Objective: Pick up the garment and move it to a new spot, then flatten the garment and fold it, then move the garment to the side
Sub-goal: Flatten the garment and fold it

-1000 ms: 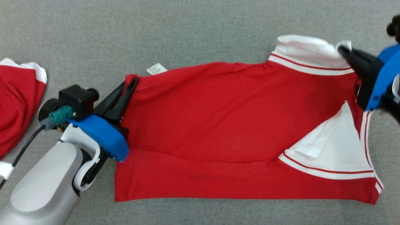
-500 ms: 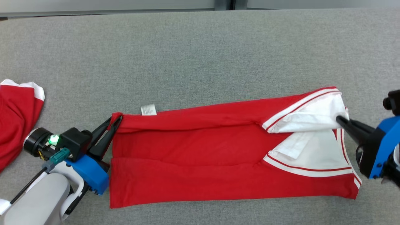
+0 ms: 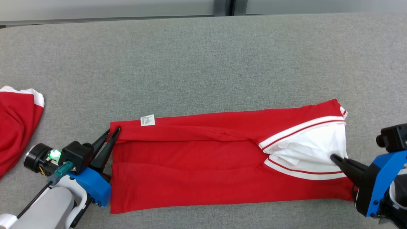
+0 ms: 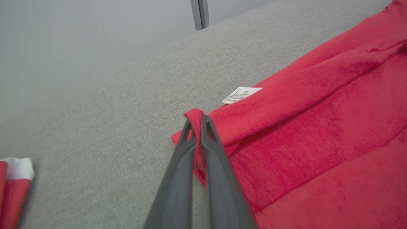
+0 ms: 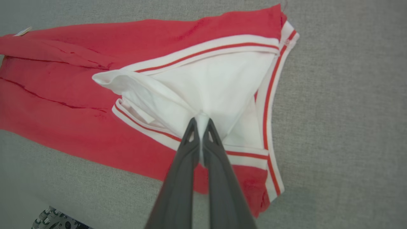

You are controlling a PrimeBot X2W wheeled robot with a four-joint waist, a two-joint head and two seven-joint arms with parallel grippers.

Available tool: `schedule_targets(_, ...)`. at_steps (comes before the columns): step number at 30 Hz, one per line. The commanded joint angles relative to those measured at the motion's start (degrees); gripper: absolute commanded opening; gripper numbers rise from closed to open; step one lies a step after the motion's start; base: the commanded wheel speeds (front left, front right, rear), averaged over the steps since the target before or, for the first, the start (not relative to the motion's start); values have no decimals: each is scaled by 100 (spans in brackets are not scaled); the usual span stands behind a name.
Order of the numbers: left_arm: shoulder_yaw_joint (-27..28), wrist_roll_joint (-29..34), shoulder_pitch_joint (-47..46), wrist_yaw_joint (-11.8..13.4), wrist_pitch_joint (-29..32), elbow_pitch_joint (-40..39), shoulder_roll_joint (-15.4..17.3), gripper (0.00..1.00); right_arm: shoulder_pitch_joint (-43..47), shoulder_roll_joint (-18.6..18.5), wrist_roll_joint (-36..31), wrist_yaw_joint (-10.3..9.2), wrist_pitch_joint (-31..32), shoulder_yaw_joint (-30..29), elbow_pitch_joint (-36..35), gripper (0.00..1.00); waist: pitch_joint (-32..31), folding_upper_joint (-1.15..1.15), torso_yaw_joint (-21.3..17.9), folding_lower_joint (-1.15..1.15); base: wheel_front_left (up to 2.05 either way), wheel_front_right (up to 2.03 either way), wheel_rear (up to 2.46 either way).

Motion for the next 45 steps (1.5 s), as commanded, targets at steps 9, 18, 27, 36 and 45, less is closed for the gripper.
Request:
schedule_targets(9,398,-378,443,226,-39,-51,-336,100,536,441,-251,3,585,-244,-93,100,-279,0,69,0,0,0,0)
schedule_targets(18,1825,-808,1365,433,-41,-730,-1091,100,447,615,-708,3,-590,-454,-131,100,-694,0,158,0,0,0,0)
schedule_targets(27,2707,-516,1680,372,-42,-868,-1729,100,298,878,-1351,3,-1959,-927,473,100,-998,0,338,0,0,0,0)
schedule_targets(36,3001,100,1785,268,-42,-748,-1946,100,-200,1049,-1720,3,-2657,-1079,1869,100,-1056,0,345,0,0,0,0)
schedule_targets(45,3073,252,1736,115,-42,-522,-2015,100,-923,1139,-2036,3,-2846,-1314,3434,100,-959,0,396,0,0,0,0)
